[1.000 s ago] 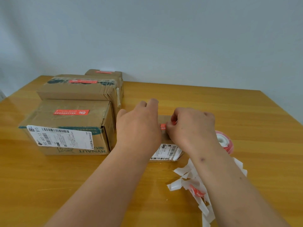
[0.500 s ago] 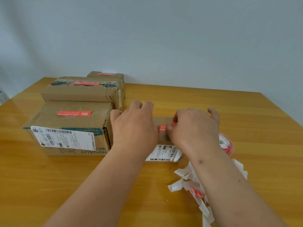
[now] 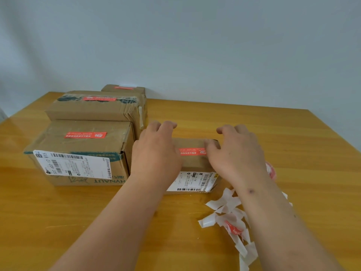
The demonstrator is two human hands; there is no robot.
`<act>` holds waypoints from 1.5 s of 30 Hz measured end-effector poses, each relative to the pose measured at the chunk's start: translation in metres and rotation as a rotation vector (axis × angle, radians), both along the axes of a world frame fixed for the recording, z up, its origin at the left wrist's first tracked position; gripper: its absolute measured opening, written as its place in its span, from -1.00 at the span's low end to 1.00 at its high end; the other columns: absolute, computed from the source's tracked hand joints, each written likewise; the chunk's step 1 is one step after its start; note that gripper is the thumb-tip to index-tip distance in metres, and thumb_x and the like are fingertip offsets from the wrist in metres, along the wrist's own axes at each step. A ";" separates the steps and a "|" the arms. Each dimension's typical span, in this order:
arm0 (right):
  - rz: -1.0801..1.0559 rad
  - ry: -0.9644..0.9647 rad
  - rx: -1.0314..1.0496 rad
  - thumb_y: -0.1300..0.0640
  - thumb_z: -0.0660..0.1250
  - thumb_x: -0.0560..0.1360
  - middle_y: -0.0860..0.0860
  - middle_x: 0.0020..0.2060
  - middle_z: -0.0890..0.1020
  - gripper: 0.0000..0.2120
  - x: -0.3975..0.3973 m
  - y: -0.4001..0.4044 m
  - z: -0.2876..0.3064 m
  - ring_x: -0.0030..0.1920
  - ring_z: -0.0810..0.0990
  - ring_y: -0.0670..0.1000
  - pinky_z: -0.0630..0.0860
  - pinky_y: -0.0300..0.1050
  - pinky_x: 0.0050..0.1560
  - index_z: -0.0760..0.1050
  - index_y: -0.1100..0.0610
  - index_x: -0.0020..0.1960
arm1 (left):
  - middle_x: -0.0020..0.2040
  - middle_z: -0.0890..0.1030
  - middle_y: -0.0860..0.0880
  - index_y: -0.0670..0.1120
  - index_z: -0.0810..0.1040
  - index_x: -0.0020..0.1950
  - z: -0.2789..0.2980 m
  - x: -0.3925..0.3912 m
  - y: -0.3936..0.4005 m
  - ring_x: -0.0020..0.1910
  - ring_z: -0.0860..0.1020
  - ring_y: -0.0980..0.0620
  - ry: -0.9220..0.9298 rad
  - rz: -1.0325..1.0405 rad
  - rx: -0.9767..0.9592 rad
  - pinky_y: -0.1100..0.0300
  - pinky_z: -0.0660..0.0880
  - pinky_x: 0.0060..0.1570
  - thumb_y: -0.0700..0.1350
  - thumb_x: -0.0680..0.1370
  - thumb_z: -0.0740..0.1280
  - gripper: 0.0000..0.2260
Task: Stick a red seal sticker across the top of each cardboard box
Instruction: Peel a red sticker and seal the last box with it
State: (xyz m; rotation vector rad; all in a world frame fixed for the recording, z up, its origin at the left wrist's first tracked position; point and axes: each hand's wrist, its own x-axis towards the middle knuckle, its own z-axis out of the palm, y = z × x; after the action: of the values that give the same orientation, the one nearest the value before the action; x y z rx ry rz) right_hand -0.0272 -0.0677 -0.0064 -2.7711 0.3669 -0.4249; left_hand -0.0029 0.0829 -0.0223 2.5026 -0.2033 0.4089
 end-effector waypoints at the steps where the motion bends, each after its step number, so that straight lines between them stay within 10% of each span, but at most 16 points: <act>1: 0.003 0.011 0.027 -0.25 0.16 0.51 0.02 0.25 0.44 -0.49 0.002 0.001 -0.003 0.26 0.40 0.10 0.43 0.10 0.21 0.37 0.00 0.36 | 0.29 0.43 -0.01 0.04 0.38 0.41 -0.001 0.000 -0.001 0.21 0.44 -0.04 -0.003 0.006 0.015 -0.04 0.46 0.17 -0.09 0.56 0.27 -0.60; 5: 0.013 0.072 0.089 -0.30 0.16 0.50 0.01 0.17 0.47 -0.47 0.011 0.005 -0.011 0.13 0.50 0.08 0.50 0.08 0.10 0.41 0.01 0.31 | 0.31 0.40 0.01 0.06 0.34 0.43 -0.001 0.005 -0.004 0.31 0.36 -0.05 0.067 0.021 0.077 -0.01 0.37 0.26 0.14 0.53 0.30 -0.51; 11: 0.011 0.045 0.214 0.05 0.14 0.56 -0.01 0.20 0.52 -0.68 0.016 -0.006 -0.011 0.10 0.50 0.01 0.45 -0.09 0.01 0.45 0.01 0.28 | 0.27 0.40 0.00 0.04 0.37 0.41 0.003 0.011 0.001 0.13 0.46 0.00 0.124 -0.010 -0.081 0.00 0.52 0.08 -0.26 0.54 0.24 -0.54; 17: 0.088 0.096 0.286 -0.29 0.32 0.41 -0.09 0.26 0.39 -0.35 0.004 -0.003 -0.016 0.17 0.46 -0.04 0.44 -0.10 0.03 0.32 -0.05 0.40 | 0.28 0.38 0.02 0.08 0.34 0.43 -0.005 0.005 0.004 0.27 0.38 0.00 0.139 -0.051 -0.126 -0.01 0.43 0.25 0.10 0.47 0.41 -0.44; 24: 0.117 0.069 0.265 0.08 0.14 0.57 -0.06 0.34 0.41 -0.59 0.002 -0.007 -0.014 0.24 0.45 -0.03 0.41 -0.13 0.09 0.30 -0.04 0.42 | 0.23 0.39 0.03 0.08 0.40 0.40 -0.006 0.002 0.011 0.19 0.42 -0.02 0.127 -0.076 -0.228 0.01 0.49 0.14 -0.30 0.53 0.21 -0.52; 33: 0.050 0.040 0.219 -0.02 0.11 0.60 -0.03 0.22 0.51 -0.67 0.008 -0.005 -0.015 0.15 0.50 0.00 0.47 -0.04 0.11 0.43 0.00 0.31 | 0.21 0.41 0.05 0.07 0.39 0.38 -0.007 0.010 0.011 -0.05 0.44 0.08 0.103 -0.042 -0.240 0.25 0.37 -0.14 -0.19 0.57 0.28 -0.60; 45: 0.155 0.126 0.209 -0.12 0.22 0.54 -0.07 0.28 0.44 -0.52 -0.002 -0.006 -0.013 0.23 0.45 -0.02 0.39 -0.12 0.11 0.32 -0.04 0.42 | 0.17 0.42 0.09 0.07 0.39 0.40 -0.010 -0.001 0.015 0.12 0.42 0.11 0.089 -0.107 -0.276 0.26 0.43 0.08 -0.11 0.50 0.42 -0.52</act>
State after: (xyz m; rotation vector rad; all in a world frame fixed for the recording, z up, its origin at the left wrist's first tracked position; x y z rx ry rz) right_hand -0.0293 -0.0737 -0.0195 -2.6042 0.2103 -0.1645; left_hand -0.0035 0.0977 -0.0328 2.2222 -0.2280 0.2619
